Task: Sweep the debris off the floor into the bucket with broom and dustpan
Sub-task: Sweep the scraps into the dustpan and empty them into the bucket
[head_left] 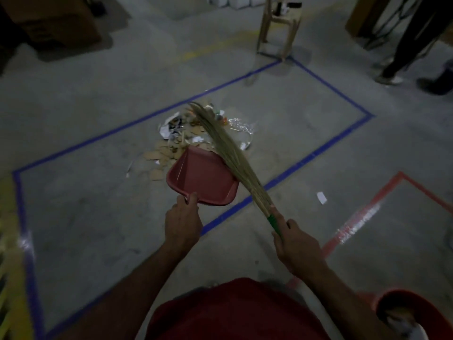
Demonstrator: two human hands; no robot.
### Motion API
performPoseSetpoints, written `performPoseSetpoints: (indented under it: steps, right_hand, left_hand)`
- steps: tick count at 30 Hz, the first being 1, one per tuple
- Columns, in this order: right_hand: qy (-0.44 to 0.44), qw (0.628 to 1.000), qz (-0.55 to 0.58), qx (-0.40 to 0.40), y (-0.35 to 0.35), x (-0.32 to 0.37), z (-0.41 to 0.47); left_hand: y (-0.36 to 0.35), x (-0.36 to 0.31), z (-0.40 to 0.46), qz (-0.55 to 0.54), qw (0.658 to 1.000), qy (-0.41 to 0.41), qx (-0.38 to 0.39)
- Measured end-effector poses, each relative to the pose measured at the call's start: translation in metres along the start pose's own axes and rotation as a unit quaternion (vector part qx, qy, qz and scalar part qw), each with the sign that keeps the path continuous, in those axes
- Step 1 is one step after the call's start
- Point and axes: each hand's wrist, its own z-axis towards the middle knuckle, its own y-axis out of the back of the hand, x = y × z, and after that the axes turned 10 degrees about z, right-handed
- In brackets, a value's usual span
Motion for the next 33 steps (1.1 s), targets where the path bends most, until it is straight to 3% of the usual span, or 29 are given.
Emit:
performPoseSetpoints:
  steps: [8, 15, 25, 29, 33]
  right_hand:
    - [0.04, 0.999, -0.002, 0.035, -0.003, 0.016, 0.122]
    - [0.072, 0.995, -0.001, 0.072, 0.001, 0.001, 0.262]
    - [0.061, 0.979, -0.009, 0.194, 0.031, -0.031, 0.43]
    - [0.037, 0.965, -0.001, 0.26, 0.008, -0.041, 0.468]
    - [-0.006, 0.934, -0.077, 0.349, -0.043, -0.082, 0.481]
  left_hand:
    - [-0.016, 0.043, 0.055, 0.019, 0.995, 0.1, 0.005]
    - [-0.03, 0.038, 0.167, 0.033, 0.99, 0.133, 0.025]
    - [-0.023, 0.011, 0.303, 0.05, 0.985, 0.157, 0.05]
    - [-0.043, 0.025, 0.325, 0.038, 0.983, 0.161, 0.082]
    - [-0.093, 0.045, 0.34, 0.029, 0.979, 0.161, 0.125]
